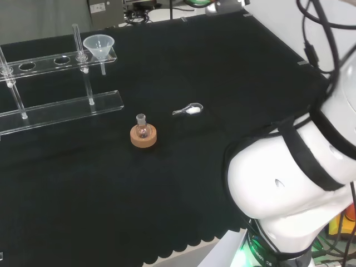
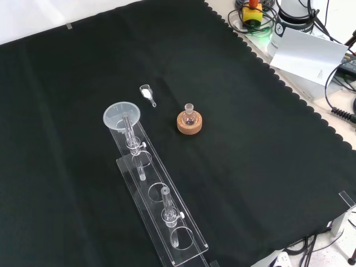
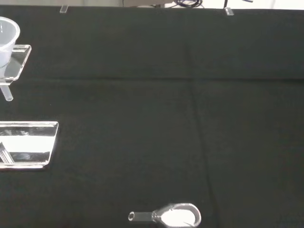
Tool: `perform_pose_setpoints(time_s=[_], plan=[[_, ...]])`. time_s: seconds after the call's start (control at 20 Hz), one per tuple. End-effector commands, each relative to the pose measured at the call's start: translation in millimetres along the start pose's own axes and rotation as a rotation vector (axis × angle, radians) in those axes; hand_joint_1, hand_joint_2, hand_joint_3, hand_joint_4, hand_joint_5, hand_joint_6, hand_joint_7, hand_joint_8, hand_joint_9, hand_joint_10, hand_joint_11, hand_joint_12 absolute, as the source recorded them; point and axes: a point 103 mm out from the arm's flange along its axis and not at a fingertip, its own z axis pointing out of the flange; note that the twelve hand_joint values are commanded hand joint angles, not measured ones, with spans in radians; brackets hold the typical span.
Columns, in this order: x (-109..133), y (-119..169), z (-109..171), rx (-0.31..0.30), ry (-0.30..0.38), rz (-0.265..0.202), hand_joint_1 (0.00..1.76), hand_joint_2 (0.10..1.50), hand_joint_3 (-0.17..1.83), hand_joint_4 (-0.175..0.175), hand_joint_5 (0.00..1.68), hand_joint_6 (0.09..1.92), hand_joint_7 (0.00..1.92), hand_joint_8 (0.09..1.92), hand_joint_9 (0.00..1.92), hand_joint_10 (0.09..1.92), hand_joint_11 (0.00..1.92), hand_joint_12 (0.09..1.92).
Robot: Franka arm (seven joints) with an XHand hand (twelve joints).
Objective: Pick up the funnel from the transparent funnel stand.
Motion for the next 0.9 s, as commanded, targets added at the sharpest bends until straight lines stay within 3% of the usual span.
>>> perform_pose_setpoints(time_s=[0.05, 0.35, 0.9], plan=[[32.1, 71.1, 12.6, 0.042, -0.021, -0.098, 0.25, 1.08, 0.26, -0.038, 0.28, 0.09, 0.21, 0.63, 0.36, 0.68, 0.16, 1.37], [59.1, 104.7, 22.3, 0.082, -0.048, -0.17, 0.39, 0.99, 0.22, -0.042, 0.26, 0.09, 0.18, 0.65, 0.36, 0.68, 0.16, 1.37], [100.6, 158.9, 43.8, 0.17, -0.042, -0.303, 0.43, 0.9, 0.19, -0.043, 0.21, 0.09, 0.12, 0.67, 0.33, 0.69, 0.16, 1.39]])
